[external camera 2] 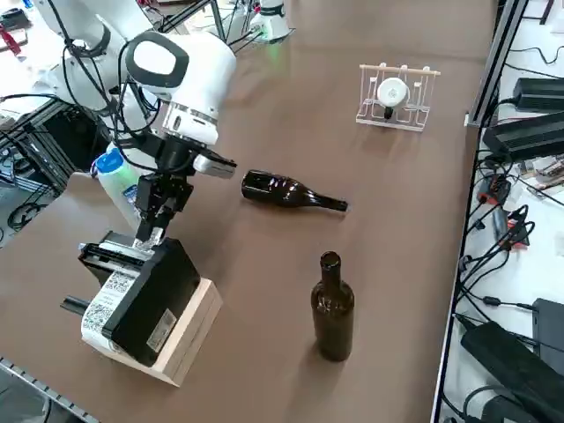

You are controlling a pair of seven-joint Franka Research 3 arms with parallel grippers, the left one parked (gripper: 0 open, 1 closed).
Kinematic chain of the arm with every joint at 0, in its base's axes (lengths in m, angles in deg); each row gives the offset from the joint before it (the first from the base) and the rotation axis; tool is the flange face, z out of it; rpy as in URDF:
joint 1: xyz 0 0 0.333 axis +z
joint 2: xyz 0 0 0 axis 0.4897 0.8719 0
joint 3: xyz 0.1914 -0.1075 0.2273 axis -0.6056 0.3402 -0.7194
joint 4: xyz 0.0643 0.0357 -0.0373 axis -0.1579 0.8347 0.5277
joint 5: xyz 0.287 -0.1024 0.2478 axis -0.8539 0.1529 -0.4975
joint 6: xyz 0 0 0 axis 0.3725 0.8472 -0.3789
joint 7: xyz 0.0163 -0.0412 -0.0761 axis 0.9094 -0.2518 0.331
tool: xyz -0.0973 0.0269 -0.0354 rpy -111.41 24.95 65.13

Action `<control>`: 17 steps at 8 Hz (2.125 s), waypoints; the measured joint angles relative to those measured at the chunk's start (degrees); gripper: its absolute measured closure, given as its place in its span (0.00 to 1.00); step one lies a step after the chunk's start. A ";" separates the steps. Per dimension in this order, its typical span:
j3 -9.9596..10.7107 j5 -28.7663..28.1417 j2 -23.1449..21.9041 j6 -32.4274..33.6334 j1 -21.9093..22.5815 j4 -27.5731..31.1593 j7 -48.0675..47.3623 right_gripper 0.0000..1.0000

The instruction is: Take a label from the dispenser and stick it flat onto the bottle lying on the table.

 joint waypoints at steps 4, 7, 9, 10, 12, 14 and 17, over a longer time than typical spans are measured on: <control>-0.07 0.01 0.01 0.00 -0.01 0.00 -0.01 0.97; -0.08 0.03 -0.05 0.00 -0.03 -0.03 -0.01 0.98; -0.07 0.24 -0.45 0.01 -0.20 -0.13 0.02 0.98; -0.07 0.37 -0.76 0.01 -0.24 -0.15 0.05 0.98; -0.08 0.39 -1.47 0.01 -0.24 -0.21 0.46 0.98; -0.11 0.40 -2.55 0.01 -0.24 -0.25 2.15 0.98; -0.17 0.40 -3.89 0.31 -0.24 -0.25 3.94 0.98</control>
